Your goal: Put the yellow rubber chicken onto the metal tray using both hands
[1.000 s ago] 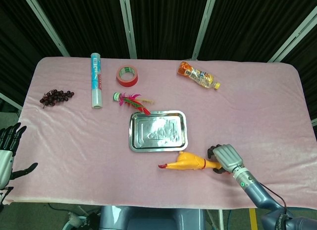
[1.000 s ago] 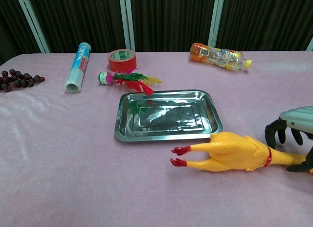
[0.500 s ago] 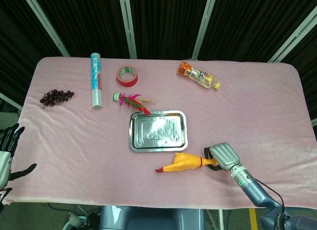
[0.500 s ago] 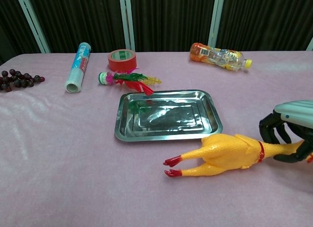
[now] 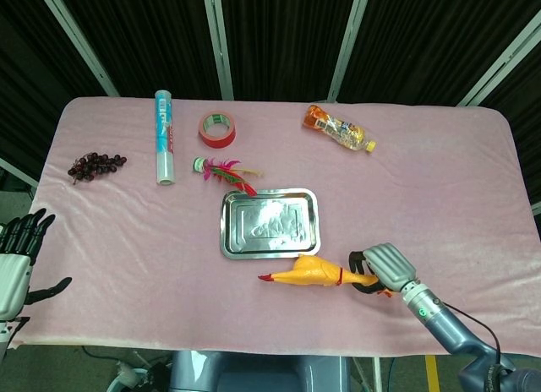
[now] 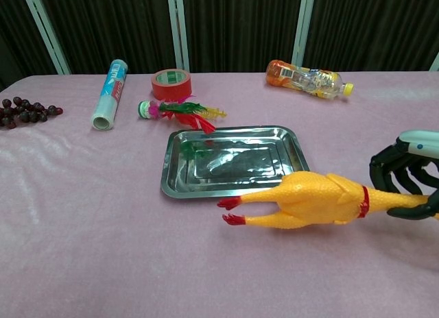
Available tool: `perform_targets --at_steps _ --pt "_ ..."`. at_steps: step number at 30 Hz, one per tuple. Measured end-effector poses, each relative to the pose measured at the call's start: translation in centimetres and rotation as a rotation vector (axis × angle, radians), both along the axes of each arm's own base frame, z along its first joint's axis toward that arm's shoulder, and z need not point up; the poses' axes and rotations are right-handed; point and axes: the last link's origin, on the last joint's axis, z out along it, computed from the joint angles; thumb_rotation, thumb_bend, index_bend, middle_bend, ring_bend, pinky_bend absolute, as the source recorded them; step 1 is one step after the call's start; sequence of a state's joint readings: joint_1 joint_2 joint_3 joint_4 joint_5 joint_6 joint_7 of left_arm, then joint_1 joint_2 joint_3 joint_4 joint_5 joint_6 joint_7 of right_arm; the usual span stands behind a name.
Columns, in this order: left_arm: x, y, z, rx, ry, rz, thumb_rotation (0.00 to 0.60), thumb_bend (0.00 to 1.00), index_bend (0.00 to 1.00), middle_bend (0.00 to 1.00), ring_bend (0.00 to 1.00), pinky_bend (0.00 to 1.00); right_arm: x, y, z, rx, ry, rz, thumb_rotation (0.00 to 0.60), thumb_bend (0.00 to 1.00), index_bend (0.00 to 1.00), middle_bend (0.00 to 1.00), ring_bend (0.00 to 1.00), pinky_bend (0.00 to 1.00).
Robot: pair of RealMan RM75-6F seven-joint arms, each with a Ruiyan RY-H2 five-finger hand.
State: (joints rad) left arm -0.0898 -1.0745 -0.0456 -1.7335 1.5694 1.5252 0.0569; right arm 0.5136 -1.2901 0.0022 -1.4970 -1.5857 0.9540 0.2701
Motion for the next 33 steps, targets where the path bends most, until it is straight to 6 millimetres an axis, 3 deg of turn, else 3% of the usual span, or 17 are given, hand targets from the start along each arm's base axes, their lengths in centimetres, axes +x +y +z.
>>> perform_targets --at_steps 6,11,15,24,33 --pt "0.6 0.5 -0.3 -0.023 0.003 -0.018 0.6 0.0 0.05 0.04 0.01 0.0 0.3 0.1 1.2 0.039 -0.104 -0.015 0.6 0.7 0.9 0.68 0.67 0.8" --pt "1.5 1.7 -0.6 -0.064 -0.003 -0.051 0.6 0.06 0.12 0.13 0.09 0.01 1.2 0.1 2.6 0.042 -0.164 0.026 0.6 0.7 0.9 0.68 0.67 0.8" --pt "2.8 3.0 -0.8 -0.115 -0.019 -0.079 0.6 0.07 0.17 0.16 0.12 0.03 2.1 0.0 2.6 0.046 -0.183 0.052 0.6 0.7 0.9 0.68 0.67 0.8" --pt "8.2 6.8 -1.7 -0.255 -0.082 -0.17 0.6 0.04 0.18 0.15 0.13 0.04 4.6 -0.2 1.8 0.038 -0.19 0.097 0.6 0.71 0.91 0.68 0.67 0.8" --pt "13.3 9.2 -5.0 -0.42 -0.128 -0.204 0.592 0.01 0.22 0.15 0.13 0.04 6.9 -1.2 0.5 0.042 -0.191 0.096 0.6 0.71 0.91 0.68 0.67 0.81"
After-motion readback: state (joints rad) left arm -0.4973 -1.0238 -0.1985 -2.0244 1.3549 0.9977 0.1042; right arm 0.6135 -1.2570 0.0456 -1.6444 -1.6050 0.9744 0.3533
